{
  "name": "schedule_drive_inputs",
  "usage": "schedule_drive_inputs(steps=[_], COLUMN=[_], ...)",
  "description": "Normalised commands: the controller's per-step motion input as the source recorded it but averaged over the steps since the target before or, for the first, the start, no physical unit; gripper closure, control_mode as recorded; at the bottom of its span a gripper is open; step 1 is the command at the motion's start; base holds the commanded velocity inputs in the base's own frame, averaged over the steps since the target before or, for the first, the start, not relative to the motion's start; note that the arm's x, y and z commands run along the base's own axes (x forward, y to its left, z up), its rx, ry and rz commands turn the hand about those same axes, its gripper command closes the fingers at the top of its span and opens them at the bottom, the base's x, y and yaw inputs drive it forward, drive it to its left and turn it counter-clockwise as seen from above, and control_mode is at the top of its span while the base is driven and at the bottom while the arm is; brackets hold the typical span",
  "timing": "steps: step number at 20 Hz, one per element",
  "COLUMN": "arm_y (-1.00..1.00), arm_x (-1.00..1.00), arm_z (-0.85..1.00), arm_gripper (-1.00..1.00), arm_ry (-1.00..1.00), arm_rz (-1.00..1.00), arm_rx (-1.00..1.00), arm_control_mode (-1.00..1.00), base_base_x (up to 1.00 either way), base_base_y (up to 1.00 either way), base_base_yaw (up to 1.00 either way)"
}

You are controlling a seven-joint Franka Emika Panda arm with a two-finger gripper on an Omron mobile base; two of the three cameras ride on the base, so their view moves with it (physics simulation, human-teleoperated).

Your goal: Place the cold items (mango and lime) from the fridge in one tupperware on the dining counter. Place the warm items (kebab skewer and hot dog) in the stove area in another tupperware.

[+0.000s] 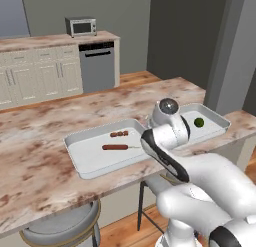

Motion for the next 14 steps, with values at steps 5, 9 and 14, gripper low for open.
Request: schedule_drive_inputs(steps=[5,9,14], arm_y=[-0.42,-0.2,0.02], arm_x=[-0.97,-1.0,-1.0], arm_z=[1.0,0.99,0.4], arm_gripper=[-1.0,-1.0,-1.0], arm_ry=[-0.06,-0.08,-0.07], arm_rz=[-0.26,-0.13,0.0], arm_rx=[0.14,0.2,0.23], arm_control_mode=[-1.0,-1.0,-1.0], base_base_x=[0.0,0.0,0.0], base_base_y=[0.0,0.0,0.0], base_base_yaw=[0.0,0.0,0.0])
